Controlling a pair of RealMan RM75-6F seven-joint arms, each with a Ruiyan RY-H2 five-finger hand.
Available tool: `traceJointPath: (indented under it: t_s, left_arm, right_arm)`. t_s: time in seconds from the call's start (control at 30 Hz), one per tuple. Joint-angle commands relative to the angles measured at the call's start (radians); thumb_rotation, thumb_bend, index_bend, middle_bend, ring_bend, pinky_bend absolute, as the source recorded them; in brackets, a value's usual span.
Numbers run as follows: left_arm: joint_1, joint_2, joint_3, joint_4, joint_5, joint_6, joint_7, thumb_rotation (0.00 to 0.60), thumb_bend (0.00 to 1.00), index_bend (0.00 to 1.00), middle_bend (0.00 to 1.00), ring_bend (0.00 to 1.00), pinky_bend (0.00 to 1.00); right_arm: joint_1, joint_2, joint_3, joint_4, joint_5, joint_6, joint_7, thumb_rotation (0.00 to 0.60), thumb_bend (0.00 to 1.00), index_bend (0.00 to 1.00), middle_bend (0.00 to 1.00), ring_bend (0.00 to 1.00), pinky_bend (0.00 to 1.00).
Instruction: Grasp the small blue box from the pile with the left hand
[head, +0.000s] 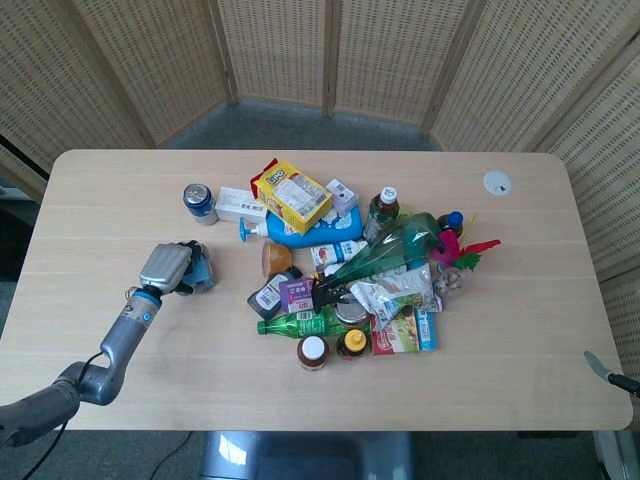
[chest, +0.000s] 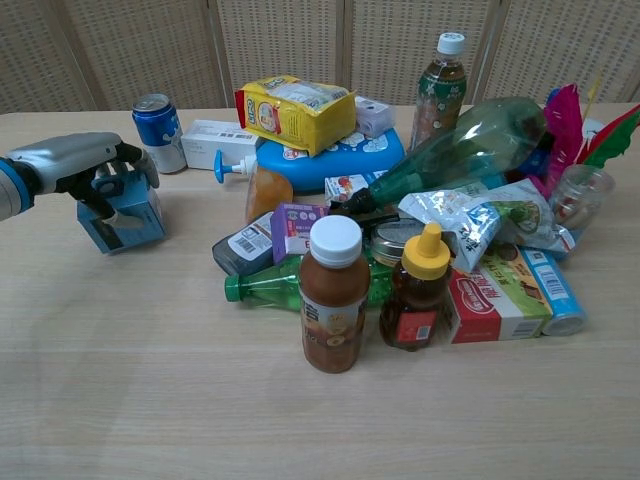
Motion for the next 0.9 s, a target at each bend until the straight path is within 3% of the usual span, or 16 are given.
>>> traceJointPath:
  t_s: [0.03,0.33,0.57,0.7,0.9]
  left_arm:
    - [0.007,0.031,-0.016,-0.045,0.012,0.029,-0.03,0.6,0.39,0.7,0.75,0.85,0.82]
    - [0.045,0.324,-0.136,-0.46,0.017,0.172,-0.125,0.6,0.39,0.67,0.71,0.84,0.82]
    - [0.093,0.572,-0.299,-0.791,-0.1,0.241,-0.226,0.6,0.38,0.65,0.69,0.83,0.81]
    - [0.115,0.657,-0.365,-0.898,-0.184,0.242,-0.29,0.6,0.38,0.65,0.69,0.83,0.8]
    - [0.124,0.693,-0.361,-0.942,-0.199,0.244,-0.278,0.6,0.38,0.65,0.68,0.82,0.79]
  right_arm:
    - [0.001,-0.005,-0.001,0.004,-0.001,-0.004,0.004,0.387,0.18,0.0,0.0,0.0,0.0]
    - [0.026,-0.053,-0.002,0.047,-0.012,-0.048,0.033,0.391,0.18,0.0,0.0,0.0,0.0]
    - [0.031,-0.084,-0.005,0.099,-0.022,-0.064,0.088,0.387,0.18,0.0,0.0,0.0,0.0]
    - [0.031,-0.102,-0.007,0.129,-0.024,-0.072,0.119,0.388,0.18,0.0,0.0,0.0,0.0]
    - [0.037,-0.113,-0.006,0.15,-0.029,-0.083,0.136,0.388,0.18,0.0,0.0,0.0,0.0]
